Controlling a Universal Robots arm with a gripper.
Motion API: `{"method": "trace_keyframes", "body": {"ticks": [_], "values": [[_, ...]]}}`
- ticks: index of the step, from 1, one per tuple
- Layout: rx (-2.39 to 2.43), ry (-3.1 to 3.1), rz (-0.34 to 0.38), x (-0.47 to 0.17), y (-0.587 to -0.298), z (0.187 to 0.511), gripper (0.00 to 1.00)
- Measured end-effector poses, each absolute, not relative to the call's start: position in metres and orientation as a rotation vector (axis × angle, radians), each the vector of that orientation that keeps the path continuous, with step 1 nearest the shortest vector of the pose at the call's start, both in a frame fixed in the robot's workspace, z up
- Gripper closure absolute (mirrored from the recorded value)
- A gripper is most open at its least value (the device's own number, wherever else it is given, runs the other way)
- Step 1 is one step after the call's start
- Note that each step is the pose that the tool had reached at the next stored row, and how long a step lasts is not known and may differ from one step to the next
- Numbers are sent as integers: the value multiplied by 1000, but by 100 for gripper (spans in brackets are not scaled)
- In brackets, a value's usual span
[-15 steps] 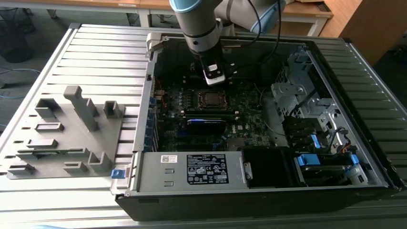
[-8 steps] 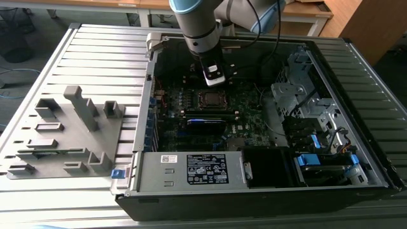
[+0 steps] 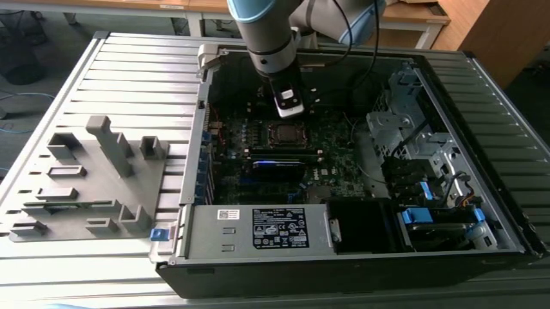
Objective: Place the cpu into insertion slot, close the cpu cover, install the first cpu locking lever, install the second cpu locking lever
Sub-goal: 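Install the first cpu locking lever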
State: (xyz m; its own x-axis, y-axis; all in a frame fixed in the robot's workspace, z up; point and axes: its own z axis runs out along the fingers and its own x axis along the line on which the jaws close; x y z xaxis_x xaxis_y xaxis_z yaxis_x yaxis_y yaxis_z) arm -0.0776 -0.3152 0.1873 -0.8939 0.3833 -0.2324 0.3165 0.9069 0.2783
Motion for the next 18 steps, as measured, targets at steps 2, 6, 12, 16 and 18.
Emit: {"method": "trace_keyframes", "body": {"ticks": [2,6,12,16,18], "values": [[527,2787,364,-78,-315,188,89],[527,2787,368,-78,-315,194,89],[528,2787,368,-78,-315,211,89],[528,2787,367,-78,-315,223,89],[528,2787,368,-78,-315,223,89]]}}
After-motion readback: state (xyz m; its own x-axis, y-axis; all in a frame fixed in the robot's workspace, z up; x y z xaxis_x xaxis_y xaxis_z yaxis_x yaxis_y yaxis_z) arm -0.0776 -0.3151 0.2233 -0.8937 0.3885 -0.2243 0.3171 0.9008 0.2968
